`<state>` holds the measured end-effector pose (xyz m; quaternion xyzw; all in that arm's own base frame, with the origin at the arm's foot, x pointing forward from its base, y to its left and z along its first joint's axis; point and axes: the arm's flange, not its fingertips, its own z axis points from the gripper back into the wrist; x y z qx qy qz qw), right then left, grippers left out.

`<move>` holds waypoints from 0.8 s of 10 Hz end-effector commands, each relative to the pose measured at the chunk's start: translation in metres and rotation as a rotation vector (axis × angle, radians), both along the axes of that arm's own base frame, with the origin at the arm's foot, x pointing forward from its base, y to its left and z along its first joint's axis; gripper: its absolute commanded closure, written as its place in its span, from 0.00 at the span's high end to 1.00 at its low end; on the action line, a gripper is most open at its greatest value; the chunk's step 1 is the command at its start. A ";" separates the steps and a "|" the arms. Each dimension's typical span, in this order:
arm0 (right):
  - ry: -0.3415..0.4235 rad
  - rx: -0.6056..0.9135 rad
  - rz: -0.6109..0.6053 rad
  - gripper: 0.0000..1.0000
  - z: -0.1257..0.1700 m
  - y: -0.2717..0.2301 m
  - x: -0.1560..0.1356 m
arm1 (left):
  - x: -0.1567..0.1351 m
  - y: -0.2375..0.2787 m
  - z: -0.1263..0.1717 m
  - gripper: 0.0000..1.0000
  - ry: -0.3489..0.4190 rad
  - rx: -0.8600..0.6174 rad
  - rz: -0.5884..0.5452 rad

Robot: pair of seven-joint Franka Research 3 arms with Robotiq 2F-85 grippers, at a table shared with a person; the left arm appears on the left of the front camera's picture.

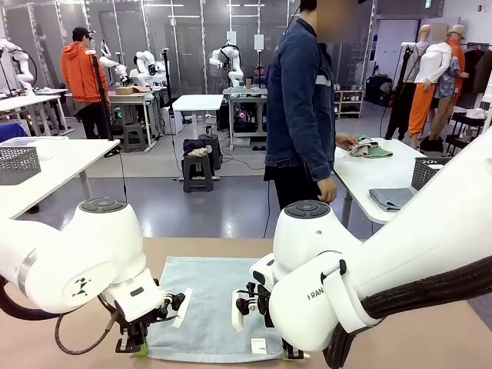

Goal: Fold the towels and place them in the basket.
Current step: When a person lays out a Towel with hook on the table, fold it in half twice.

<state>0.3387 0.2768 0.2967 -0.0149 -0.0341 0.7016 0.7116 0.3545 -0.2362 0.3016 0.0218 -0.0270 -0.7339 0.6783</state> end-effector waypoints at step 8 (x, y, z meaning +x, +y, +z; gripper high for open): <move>0.008 0.008 0.048 0.05 0.020 0.006 -0.006 | -0.003 -0.003 0.014 0.03 -0.017 0.007 -0.001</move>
